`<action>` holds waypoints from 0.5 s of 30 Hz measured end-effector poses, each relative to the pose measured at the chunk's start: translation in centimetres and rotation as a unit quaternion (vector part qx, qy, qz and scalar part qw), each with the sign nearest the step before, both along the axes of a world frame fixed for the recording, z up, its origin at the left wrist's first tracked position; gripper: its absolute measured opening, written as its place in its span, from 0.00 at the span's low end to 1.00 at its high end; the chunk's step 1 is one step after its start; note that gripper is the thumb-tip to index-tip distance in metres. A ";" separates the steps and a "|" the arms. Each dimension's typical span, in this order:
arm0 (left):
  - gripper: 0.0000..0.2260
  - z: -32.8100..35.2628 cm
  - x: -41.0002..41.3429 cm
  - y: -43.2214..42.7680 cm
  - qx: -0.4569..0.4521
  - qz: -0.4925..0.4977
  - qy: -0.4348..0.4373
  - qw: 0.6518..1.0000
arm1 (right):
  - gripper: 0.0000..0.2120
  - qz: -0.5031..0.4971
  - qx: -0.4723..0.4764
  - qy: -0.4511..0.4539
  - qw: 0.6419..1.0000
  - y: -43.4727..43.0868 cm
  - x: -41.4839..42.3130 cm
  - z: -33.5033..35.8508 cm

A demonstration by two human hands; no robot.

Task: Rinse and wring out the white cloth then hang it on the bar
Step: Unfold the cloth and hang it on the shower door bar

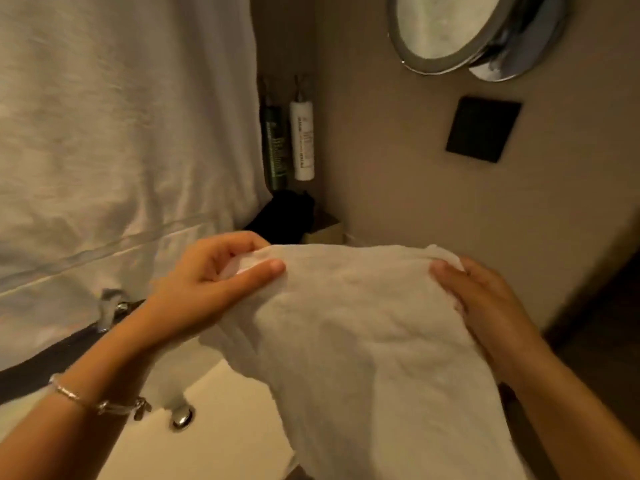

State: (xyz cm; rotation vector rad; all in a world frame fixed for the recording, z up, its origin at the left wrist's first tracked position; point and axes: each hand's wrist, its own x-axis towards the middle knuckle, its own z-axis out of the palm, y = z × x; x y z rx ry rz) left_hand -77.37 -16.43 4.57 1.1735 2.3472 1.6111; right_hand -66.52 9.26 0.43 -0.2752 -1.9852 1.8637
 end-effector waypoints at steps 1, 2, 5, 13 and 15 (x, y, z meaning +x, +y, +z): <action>0.08 -0.7 0.6 1.4 -0.008 -0.026 -0.014 1.000 | 0.08 -0.015 -0.021 -0.014 1.000 0.3 2.1 -0.3; 0.09 -1.3 1.2 2.6 -0.012 -0.043 -0.022 0.999 | 0.08 -0.027 -0.033 -0.029 0.999 0.5 3.7 -0.6; 0.08 -2.7 3.8 7.4 -0.014 -0.105 -0.040 0.994 | 0.11 -0.101 -0.012 -0.057 0.993 1.8 10.1 -1.2; 0.10 -2.1 12.4 20.5 0.022 -0.252 -0.059 0.966 | 0.13 -0.266 0.009 -0.024 0.964 7.4 26.1 -1.0; 0.10 -2.1 14.9 23.4 0.022 -0.279 -0.049 0.959 | 0.13 -0.291 0.009 -0.027 0.956 9.1 29.3 -1.0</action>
